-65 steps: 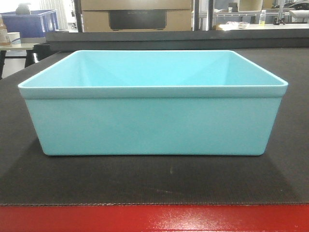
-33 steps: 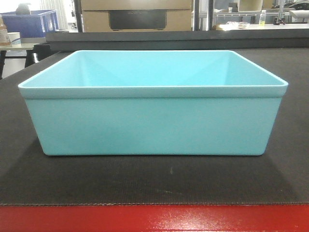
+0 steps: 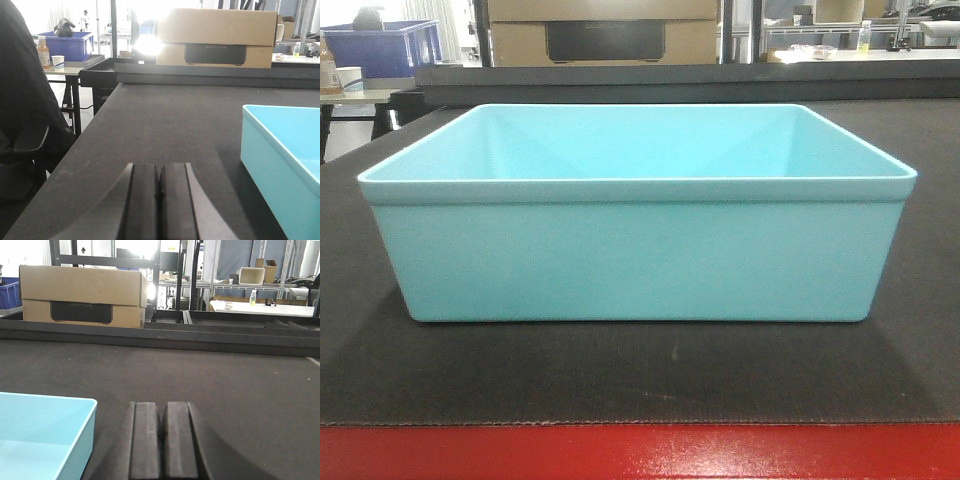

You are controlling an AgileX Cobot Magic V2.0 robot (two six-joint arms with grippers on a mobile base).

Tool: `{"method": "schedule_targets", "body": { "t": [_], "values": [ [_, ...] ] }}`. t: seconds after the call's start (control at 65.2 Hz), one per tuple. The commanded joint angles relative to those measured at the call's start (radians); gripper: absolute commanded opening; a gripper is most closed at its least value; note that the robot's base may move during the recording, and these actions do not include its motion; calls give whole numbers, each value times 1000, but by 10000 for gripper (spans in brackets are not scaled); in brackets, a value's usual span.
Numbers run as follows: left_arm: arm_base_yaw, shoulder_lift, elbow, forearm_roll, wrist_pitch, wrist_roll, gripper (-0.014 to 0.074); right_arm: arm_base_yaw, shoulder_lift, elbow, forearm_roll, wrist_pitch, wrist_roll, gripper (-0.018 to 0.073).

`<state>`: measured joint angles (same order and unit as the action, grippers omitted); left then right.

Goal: Fetch blue bin and place on conveyor start

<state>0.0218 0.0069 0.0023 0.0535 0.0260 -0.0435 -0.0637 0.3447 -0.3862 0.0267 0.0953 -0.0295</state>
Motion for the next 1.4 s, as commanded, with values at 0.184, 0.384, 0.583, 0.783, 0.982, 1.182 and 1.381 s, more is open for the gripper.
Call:
{"method": "schedule_targets", "body": {
  "t": [0.184,0.384,0.583,0.783,0.982,1.182,1.381],
  "values": [
    [3,-7,-2,-4,-19,5,-111,-3,-6,1,-5,-21,-5,-162],
    [3,-7,-2,-4,-19,5,-111,-3,-6,1,-5,-21,-5,-162],
    [3,-7,-2,-4,-19,5,-111,-6,-6,7,1,-36,-5,-162],
    [3,-7,-2,-4,-19,5,-111,-76,-39,73,103,-36,-77,-162],
    [3,-7,-2,-4,-19,5,-111,-116,-202,234,108,-36,-77,-162],
    [3,-7,-2,-4,-19,5,-111,-114,-345,386,108,-64,-77,-162],
    [3,-7,-2,-4,-19,5,-111,-111,-345,386,106,-59,-77,-162]
  ]
}}
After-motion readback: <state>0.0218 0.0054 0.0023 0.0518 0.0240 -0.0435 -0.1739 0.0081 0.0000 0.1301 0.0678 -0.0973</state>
